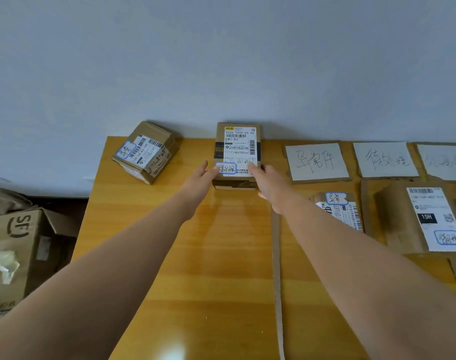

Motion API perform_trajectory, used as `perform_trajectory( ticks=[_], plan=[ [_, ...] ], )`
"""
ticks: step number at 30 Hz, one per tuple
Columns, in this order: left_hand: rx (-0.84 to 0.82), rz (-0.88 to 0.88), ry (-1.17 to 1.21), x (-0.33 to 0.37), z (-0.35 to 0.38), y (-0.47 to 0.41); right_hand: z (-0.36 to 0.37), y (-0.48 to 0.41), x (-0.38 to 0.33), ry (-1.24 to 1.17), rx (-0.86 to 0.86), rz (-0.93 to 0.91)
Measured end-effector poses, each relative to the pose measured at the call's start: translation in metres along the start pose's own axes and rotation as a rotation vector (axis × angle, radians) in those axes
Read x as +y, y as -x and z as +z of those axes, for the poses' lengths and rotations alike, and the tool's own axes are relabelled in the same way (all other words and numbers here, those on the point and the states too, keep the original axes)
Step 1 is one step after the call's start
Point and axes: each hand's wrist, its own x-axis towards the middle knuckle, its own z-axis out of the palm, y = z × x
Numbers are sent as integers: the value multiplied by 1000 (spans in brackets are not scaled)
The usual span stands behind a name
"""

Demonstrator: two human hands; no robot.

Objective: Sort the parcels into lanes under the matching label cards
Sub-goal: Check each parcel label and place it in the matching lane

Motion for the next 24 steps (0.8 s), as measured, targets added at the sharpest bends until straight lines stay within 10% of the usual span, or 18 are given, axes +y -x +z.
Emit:
perform_trajectory(
  ticks=[24],
  plan=[
    [-35, 243, 361, 0, 10, 105, -49, 100, 5, -314, -241, -241]
  ],
)
